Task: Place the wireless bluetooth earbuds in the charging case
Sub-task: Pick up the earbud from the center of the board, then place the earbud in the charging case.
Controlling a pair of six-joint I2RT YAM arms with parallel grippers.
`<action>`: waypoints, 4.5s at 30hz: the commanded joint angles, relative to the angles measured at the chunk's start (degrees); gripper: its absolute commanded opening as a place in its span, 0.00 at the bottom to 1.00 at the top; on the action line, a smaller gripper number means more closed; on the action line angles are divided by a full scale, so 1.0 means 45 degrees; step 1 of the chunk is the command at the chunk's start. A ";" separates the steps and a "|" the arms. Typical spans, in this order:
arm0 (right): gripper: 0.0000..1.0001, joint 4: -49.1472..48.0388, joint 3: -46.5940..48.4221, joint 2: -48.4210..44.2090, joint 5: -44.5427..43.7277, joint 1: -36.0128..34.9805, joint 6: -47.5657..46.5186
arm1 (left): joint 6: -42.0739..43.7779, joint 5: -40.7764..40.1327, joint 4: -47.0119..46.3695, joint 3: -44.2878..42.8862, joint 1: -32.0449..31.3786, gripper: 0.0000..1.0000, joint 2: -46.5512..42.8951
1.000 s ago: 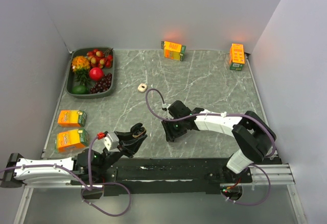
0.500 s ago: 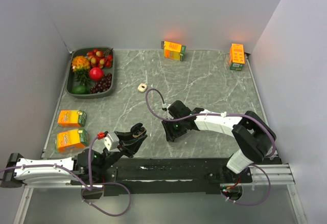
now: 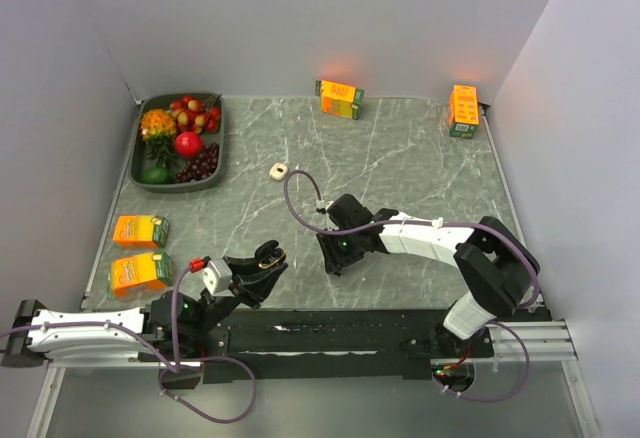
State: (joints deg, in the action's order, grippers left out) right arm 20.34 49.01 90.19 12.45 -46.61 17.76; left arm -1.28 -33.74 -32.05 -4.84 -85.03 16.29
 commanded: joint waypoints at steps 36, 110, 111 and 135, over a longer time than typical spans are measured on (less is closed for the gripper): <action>0.10 0.0245 0.0358 -0.0003 -0.0461 -0.0228 0.0174 | -0.0048 0.0134 -0.0728 -0.0077 0.0029 0.01 0.0129; 0.00 -1.0066 0.1549 -0.5004 -0.3293 -0.6263 -0.2325 | -0.0634 0.0036 -0.3971 -0.0330 0.1299 0.01 0.1965; 0.00 -1.0105 0.1530 -0.4926 -0.3371 -0.6283 -0.2364 | -0.0634 0.0113 -0.3971 -0.0350 0.1299 0.01 0.1946; 0.00 -1.0516 0.1159 -0.4105 -0.5383 -0.6869 -0.3575 | -0.0712 0.0349 -0.3405 -0.0584 0.1299 0.01 0.1301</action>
State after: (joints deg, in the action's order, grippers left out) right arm -23.75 53.36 71.35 -9.67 -76.79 2.83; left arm -3.88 -33.10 -46.94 -4.89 -79.31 23.11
